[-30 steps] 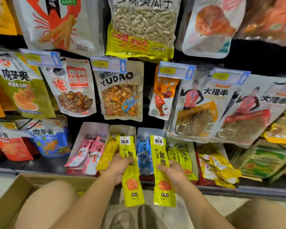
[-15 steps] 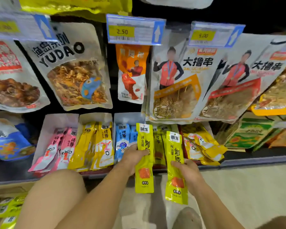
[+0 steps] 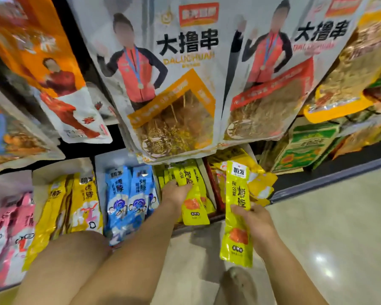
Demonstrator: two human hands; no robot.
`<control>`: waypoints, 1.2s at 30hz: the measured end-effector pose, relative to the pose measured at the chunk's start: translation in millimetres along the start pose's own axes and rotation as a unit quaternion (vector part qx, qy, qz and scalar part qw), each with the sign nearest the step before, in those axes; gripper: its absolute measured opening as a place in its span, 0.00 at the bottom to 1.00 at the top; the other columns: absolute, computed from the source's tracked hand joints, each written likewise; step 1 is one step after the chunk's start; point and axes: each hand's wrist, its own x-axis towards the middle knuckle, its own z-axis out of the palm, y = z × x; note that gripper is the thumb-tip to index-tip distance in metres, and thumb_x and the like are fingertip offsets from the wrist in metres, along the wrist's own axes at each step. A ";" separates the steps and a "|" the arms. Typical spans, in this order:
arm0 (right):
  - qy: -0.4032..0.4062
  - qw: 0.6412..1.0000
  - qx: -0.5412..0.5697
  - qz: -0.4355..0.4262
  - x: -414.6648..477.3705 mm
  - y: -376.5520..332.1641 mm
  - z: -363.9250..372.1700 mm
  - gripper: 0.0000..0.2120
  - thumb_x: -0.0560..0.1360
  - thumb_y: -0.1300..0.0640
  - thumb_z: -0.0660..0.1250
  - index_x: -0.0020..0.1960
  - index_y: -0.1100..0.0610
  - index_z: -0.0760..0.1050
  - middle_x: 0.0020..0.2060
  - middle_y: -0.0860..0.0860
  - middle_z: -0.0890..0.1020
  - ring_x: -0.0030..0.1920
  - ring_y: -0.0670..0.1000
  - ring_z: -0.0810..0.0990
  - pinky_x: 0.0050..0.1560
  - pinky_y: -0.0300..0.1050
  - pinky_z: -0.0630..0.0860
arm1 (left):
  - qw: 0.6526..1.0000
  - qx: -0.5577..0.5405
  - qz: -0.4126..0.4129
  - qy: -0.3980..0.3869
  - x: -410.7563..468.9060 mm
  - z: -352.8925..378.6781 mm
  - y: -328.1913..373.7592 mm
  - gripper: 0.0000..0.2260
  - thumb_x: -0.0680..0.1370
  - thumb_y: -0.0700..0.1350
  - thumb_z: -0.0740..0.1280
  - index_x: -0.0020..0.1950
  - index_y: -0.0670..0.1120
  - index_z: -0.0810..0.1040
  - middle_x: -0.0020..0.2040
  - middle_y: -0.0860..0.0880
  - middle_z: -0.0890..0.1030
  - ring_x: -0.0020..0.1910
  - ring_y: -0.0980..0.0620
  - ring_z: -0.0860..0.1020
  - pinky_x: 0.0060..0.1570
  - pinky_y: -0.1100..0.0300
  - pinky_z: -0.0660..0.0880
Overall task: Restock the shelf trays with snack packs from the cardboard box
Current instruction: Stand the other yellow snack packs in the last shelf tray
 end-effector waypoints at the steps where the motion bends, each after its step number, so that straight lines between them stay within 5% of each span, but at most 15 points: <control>1: -0.002 1.000 0.005 0.003 2.8 0.6 -1.2 0.03 0.74 0.62 0.74 0.47 0.58 0.84 0.43 0.59 0.87 0.40 0.60 0.85 0.46 0.61 0.82 | 1.000 0.022 0.006 -0.006 5.0 5.5 -0.7 0.31 0.78 0.49 0.70 0.77 0.42 0.63 0.76 0.47 0.65 0.74 0.46 0.66 0.67 0.59 0.65; 7: -0.004 1.000 0.018 -0.003 15.6 -5.5 -8.3 0.05 0.74 0.60 0.74 0.50 0.57 0.84 0.43 0.56 0.87 0.44 0.61 0.86 0.48 0.62 0.84 | 0.997 0.062 0.002 0.048 28.8 37.5 -9.5 0.30 0.78 0.51 0.70 0.75 0.41 0.66 0.72 0.43 0.73 0.70 0.47 0.71 0.66 0.60 0.66; 11: -0.007 0.999 0.038 0.004 17.7 -10.8 -15.1 0.06 0.76 0.61 0.73 0.52 0.58 0.83 0.44 0.56 0.87 0.43 0.58 0.86 0.38 0.51 0.84 | 0.997 0.019 -0.011 0.076 34.9 58.9 -13.4 0.30 0.77 0.50 0.71 0.75 0.43 0.67 0.72 0.45 0.73 0.70 0.47 0.72 0.65 0.59 0.67; 21: -0.013 0.999 0.040 0.004 20.1 -16.9 4.9 0.06 0.75 0.61 0.73 0.51 0.56 0.83 0.42 0.51 0.88 0.40 0.54 0.87 0.36 0.47 0.83 | 0.976 0.173 0.070 0.110 31.6 48.1 -17.3 0.31 0.75 0.56 0.72 0.73 0.43 0.69 0.64 0.42 0.73 0.62 0.44 0.75 0.60 0.52 0.73; 29: -0.055 0.998 0.022 0.020 28.3 -11.4 59.6 0.05 0.73 0.60 0.75 0.49 0.55 0.84 0.43 0.51 0.88 0.45 0.57 0.87 0.50 0.60 0.83 | 0.944 0.210 0.157 0.198 27.1 -40.6 -18.5 0.11 0.78 0.47 0.70 0.57 0.44 0.75 0.55 0.44 0.76 0.50 0.44 0.78 0.51 0.47 0.78; 32: -0.069 0.997 -0.003 0.030 32.4 -9.8 82.2 0.10 0.67 0.52 0.78 0.47 0.51 0.84 0.44 0.49 0.88 0.48 0.56 0.87 0.55 0.61 0.82 | 0.954 0.202 0.127 0.182 24.1 -70.4 -25.2 0.16 0.79 0.45 0.69 0.64 0.42 0.75 0.58 0.41 0.78 0.52 0.42 0.79 0.50 0.52 0.76; 36: -0.078 0.995 -0.051 0.022 42.2 -10.0 112.5 0.10 0.72 0.55 0.74 0.53 0.55 0.80 0.43 0.53 0.87 0.43 0.53 0.84 0.53 0.58 0.82 | 0.962 0.231 0.094 0.109 25.7 -85.2 -30.5 0.14 0.79 0.49 0.67 0.61 0.44 0.78 0.55 0.41 0.83 0.53 0.41 0.81 0.52 0.50 0.79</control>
